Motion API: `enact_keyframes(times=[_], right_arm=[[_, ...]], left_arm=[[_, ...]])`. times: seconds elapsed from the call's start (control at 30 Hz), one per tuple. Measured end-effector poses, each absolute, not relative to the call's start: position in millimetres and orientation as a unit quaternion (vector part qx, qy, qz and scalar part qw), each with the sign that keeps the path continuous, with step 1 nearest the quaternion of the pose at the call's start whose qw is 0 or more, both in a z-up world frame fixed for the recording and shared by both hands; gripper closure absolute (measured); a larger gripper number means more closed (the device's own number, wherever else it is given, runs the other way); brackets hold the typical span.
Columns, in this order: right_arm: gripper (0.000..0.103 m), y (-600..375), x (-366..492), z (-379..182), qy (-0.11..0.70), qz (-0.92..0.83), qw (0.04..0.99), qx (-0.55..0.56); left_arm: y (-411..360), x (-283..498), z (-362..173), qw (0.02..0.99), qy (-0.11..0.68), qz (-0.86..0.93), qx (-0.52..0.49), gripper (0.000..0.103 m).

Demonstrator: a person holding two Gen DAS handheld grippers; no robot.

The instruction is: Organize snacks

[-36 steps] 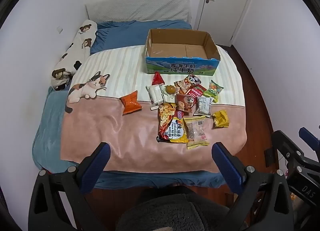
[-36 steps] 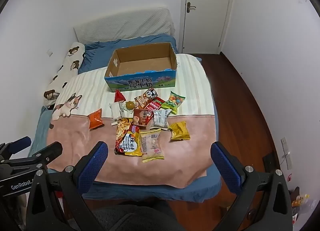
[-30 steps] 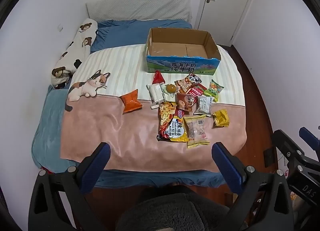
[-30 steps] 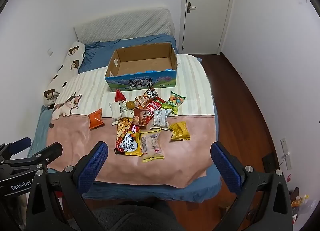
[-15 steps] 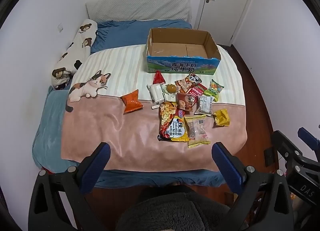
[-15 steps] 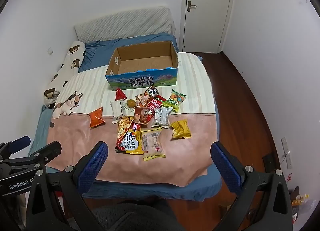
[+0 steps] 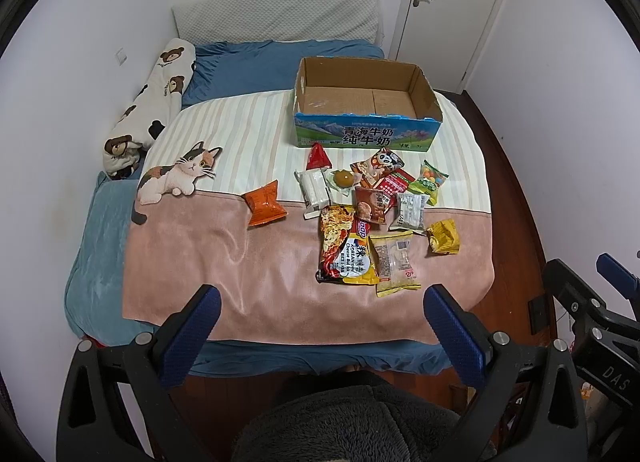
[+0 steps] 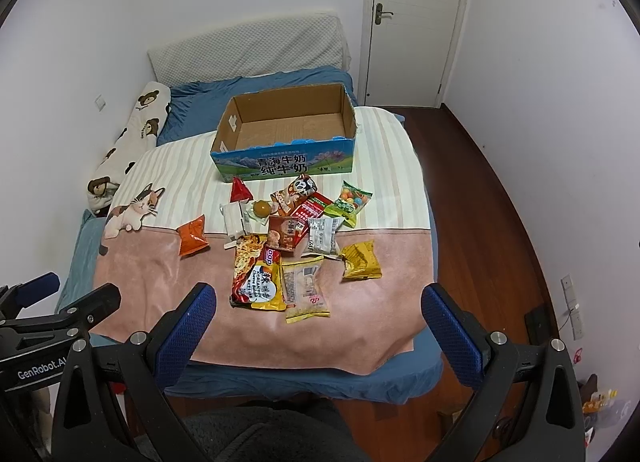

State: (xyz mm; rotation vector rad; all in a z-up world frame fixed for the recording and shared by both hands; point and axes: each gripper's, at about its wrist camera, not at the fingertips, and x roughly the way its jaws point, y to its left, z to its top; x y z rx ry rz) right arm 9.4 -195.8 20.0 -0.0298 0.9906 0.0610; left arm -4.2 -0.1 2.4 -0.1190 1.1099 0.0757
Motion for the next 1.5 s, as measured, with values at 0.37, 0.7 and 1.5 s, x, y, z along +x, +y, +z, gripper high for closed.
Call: enact_keyframes(times=[0.37,0.7,1.5], right_arm=[[0.0,-192.4,12.9,22.3,0.476,0.032,0.879,-0.014],[0.0,-191.3,11.0,23.5,0.476,0.033,0.879,-0.015],[0.0,-192.3,5.2,29.0,0.471,0.035,0.881,-0.014]], left_arm=[[4.1,-1.1,6.1,0.849,0.524,0.038,-0.059,0.0],[4.7,-0.3,7.4,0.848,0.525,0.035,-0.06,0.0],[3.8,-1.8,13.6,0.85,0.522,0.034,-0.062,0.0]])
